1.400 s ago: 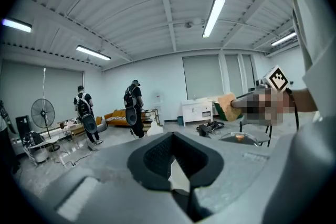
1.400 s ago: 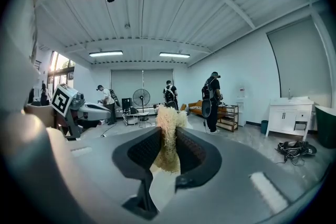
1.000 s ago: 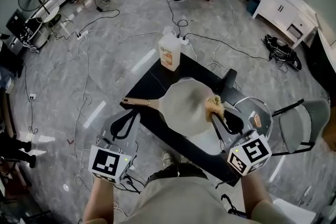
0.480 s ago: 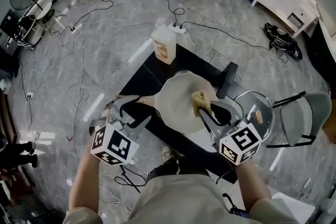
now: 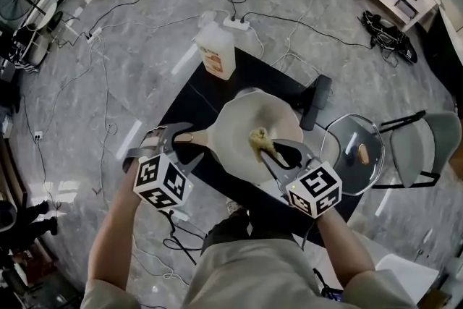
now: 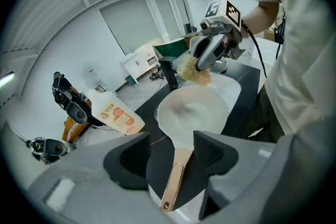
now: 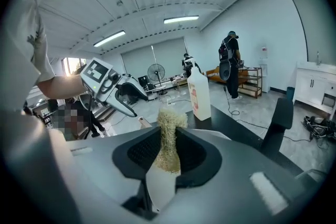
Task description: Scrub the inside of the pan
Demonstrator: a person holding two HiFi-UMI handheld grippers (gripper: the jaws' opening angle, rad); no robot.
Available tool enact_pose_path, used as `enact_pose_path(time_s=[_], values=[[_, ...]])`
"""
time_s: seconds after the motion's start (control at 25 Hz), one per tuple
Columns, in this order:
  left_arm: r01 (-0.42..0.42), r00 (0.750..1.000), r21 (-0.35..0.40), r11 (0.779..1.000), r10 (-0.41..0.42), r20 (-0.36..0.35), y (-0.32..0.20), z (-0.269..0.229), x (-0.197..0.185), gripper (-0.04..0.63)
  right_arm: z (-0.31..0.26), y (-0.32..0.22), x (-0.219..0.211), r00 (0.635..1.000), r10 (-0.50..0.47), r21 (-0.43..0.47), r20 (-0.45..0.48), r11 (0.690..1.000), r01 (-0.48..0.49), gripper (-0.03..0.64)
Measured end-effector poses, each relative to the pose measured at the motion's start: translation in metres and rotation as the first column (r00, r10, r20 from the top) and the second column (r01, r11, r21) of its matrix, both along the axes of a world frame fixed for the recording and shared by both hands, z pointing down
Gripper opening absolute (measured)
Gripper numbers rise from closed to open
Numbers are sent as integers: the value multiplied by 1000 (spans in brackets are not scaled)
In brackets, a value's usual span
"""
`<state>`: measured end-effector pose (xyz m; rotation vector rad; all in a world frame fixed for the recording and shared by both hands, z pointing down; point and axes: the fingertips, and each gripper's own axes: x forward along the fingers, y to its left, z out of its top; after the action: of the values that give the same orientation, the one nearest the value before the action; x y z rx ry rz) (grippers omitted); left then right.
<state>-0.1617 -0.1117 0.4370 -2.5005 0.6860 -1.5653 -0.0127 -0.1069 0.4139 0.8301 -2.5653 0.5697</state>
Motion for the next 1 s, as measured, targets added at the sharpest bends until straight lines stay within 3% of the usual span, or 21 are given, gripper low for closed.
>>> enact_pose_path(time_s=[0.32, 0.52, 0.72, 0.92, 1.0], values=[[-12, 994, -165, 986, 30, 108, 2, 88, -21, 287, 61, -3, -21, 999, -35, -78, -23, 996, 33, 91], [-5, 991, -159, 987, 26, 133, -4, 123, -31, 287, 97, -2, -27, 997, -67, -126, -48, 990, 61, 91], [-37, 972, -169, 985, 75, 224, -11, 151, -39, 287, 133, 2, -33, 991, -115, -185, -72, 978, 100, 92], [-47, 962, -253, 966, 112, 250, -6, 169, -45, 279, 169, 11, -39, 981, -169, -267, -93, 954, 139, 92], [-58, 954, -258, 964, 130, 271, -7, 174, -47, 242, 182, 15, -42, 976, -192, -293, -102, 944, 155, 92]])
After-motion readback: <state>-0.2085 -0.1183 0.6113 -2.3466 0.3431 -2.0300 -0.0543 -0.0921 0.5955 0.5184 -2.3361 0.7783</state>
